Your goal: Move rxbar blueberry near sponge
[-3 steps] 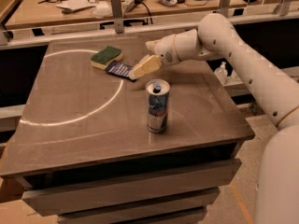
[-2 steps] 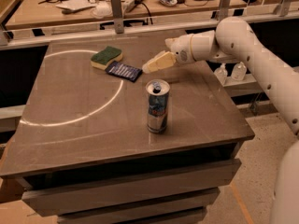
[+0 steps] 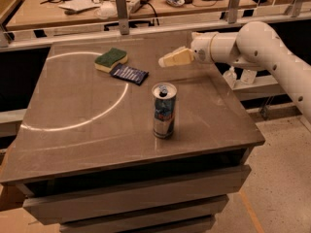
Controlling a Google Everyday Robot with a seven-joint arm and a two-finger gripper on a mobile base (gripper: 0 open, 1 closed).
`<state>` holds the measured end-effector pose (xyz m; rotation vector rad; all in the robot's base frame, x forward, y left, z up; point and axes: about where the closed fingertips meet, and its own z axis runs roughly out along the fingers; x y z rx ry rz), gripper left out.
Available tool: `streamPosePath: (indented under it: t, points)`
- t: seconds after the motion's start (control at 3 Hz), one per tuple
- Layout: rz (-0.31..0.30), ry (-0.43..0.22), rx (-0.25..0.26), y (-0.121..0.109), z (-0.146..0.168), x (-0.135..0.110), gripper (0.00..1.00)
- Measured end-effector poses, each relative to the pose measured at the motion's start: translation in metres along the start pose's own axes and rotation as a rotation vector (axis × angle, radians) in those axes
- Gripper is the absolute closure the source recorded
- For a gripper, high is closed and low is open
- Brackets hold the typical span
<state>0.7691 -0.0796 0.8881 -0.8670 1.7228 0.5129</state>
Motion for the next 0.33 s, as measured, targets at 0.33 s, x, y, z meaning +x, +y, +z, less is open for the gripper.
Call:
streamPosePath:
  t: [0.33]
  points:
    - [0.0, 0.0, 0.0, 0.0, 0.0, 0.0, 0.0]
